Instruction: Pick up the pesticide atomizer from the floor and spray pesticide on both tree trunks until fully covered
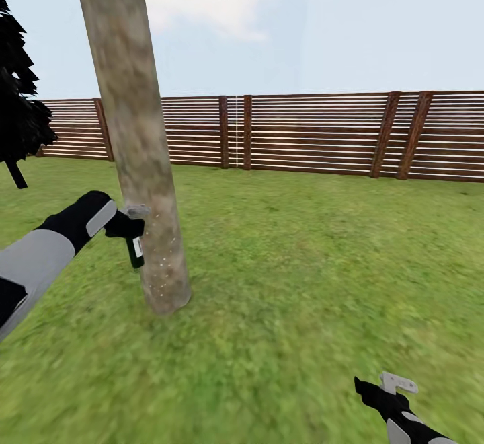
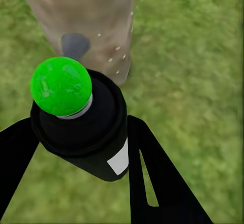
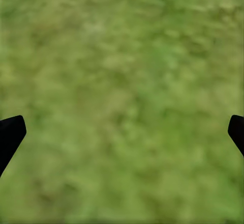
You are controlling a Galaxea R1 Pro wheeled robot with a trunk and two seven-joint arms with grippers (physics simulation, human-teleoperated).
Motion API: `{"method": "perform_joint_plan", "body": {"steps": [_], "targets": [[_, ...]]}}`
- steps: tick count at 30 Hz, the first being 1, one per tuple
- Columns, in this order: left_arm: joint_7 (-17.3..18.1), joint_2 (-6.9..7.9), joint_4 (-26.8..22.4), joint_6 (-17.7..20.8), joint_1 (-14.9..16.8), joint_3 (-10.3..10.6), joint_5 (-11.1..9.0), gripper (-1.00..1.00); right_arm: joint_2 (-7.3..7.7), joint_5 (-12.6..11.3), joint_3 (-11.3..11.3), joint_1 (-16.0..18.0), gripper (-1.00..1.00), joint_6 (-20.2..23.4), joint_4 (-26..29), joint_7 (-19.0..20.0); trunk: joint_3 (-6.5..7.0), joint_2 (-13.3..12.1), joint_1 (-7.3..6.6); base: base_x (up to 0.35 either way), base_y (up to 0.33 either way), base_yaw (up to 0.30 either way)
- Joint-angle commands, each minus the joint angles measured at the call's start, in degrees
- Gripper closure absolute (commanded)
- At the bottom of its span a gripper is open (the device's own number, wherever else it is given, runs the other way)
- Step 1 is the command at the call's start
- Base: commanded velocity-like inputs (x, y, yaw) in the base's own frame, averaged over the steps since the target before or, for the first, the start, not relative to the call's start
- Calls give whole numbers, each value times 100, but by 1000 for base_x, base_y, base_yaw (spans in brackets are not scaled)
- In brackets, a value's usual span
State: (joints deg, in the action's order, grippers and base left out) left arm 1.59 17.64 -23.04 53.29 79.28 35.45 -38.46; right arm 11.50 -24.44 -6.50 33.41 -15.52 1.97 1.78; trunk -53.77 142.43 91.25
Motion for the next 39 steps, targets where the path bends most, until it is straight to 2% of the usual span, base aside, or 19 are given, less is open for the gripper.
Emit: {"method": "perform_joint_plan", "body": {"steps": [1,4,10,18,20,24,27,39], "targets": [[17,9,-8,16,22,33,5,100,1,-60,-45,2,-100,-21,-10,21,-6,2,-1,0,0,0],[17,11,-8,230,222,33,5,100,-5,-68,-44,0,-100,-21,-7,23,-6,2,-1,0,0,0],[17,11,-8,277,474,38,5,100,-6,-84,-44,3,-100,-21,-11,29,-6,2,-1,0,0,-18],[17,25,-8,288,527,49,11,100,-8,-87,-44,3,-100,-21,-13,30,-6,2,-1,0,0,-143],[17,108,-8,288,527,50,13,100,-13,-87,-48,1,-100,-21,-13,27,-6,2,-1,0,0,-9],[17,472,-8,288,560,50,14,100,-16,-87,-49,1,-100,-21,-13,27,-6,2,-1,0,0,-1],[17,604,-8,288,577,50,14,100,-17,-81,-48,3,-100,-21,-13,28,-6,2,-1,0,0,0],[22,619,34,280,586,90,6,100,-17,-78,-53,0,-100,-21,-13,24,-6,2,-1,0,0,0]]}}
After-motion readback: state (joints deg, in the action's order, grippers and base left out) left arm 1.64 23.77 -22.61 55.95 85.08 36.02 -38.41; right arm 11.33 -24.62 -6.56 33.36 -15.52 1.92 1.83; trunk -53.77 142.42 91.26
